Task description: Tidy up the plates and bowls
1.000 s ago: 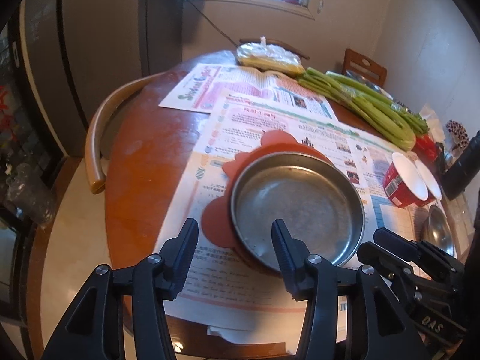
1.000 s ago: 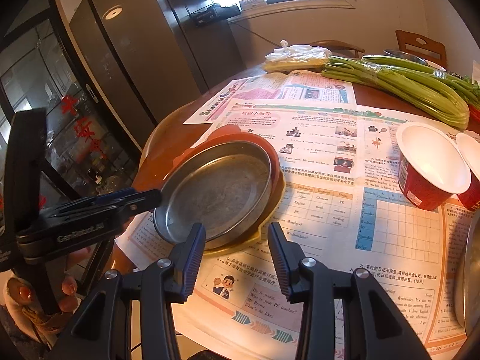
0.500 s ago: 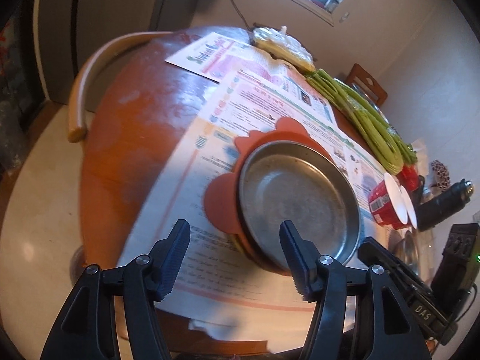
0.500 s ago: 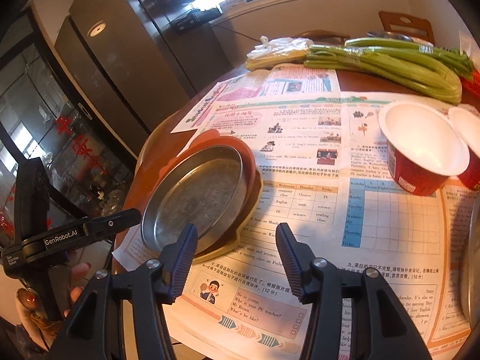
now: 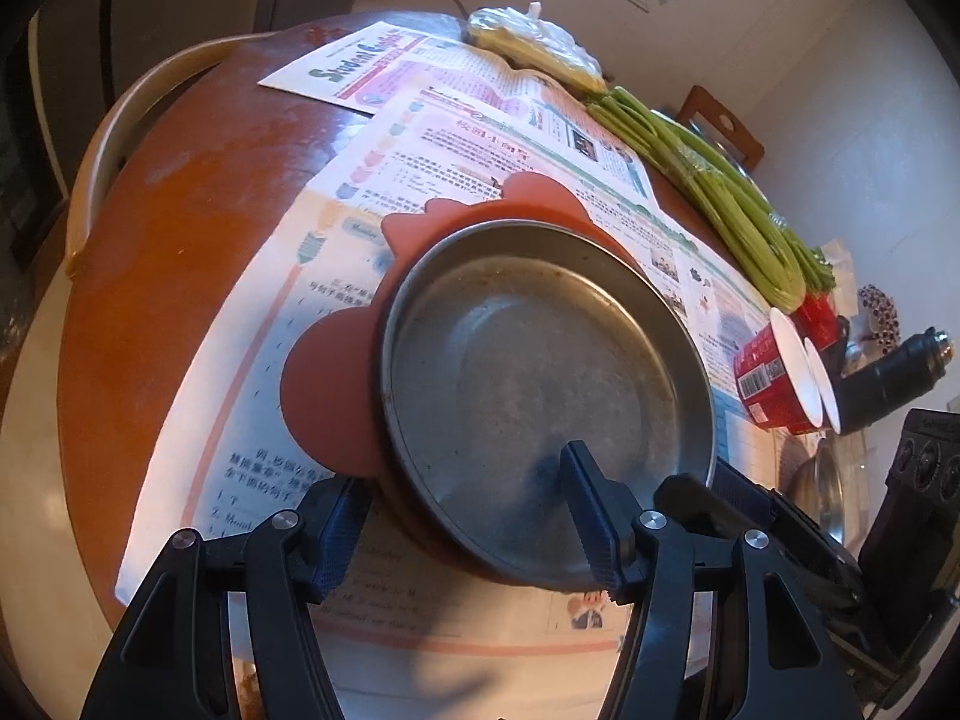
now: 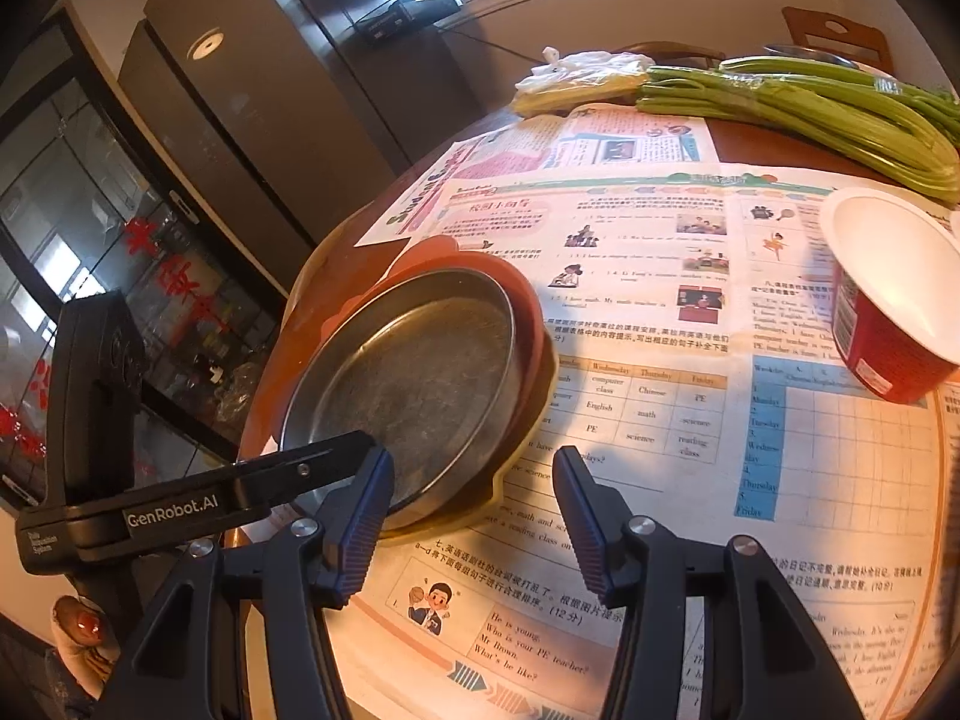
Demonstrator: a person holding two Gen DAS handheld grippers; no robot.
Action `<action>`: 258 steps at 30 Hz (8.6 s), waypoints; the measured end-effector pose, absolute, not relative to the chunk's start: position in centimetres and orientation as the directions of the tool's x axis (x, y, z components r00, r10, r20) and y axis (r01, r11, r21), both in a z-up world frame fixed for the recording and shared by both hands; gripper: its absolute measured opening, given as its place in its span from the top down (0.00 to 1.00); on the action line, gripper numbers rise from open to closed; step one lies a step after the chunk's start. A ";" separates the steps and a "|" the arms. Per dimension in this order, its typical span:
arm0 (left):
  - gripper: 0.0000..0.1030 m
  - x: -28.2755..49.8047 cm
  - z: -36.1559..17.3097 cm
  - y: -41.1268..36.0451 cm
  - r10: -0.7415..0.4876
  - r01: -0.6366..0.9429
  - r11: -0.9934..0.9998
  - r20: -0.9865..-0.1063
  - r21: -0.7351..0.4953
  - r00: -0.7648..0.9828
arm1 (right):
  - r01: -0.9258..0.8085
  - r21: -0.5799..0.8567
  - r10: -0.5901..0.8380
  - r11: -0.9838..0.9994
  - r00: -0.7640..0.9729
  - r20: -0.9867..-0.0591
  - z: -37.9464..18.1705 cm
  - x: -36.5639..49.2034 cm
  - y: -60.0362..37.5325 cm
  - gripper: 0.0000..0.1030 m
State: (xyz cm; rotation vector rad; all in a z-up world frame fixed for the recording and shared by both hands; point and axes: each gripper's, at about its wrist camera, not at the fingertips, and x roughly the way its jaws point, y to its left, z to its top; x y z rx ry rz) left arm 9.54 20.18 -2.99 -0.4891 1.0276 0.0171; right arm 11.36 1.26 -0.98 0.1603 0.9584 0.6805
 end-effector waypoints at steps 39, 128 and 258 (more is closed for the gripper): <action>0.38 11.5 1.7 15.3 0.012 -0.292 0.927 -0.760 -0.235 0.650 | -0.437 0.269 0.499 0.858 0.588 -0.637 2.1 13.0 -4.4 0.46; 0.51 12.0 -0.9 -11.8 -0.321 0.199 0.947 -0.798 -0.253 0.511 | -0.224 0.258 0.341 0.940 0.662 -0.668 -0.9 7.2 -27.9 0.61; 0.62 23.1 1.1 -1.1 -0.319 0.102 0.944 -0.784 -0.315 0.532 | -0.291 0.353 0.457 0.889 0.599 -0.657 1.9 17.8 -15.6 0.60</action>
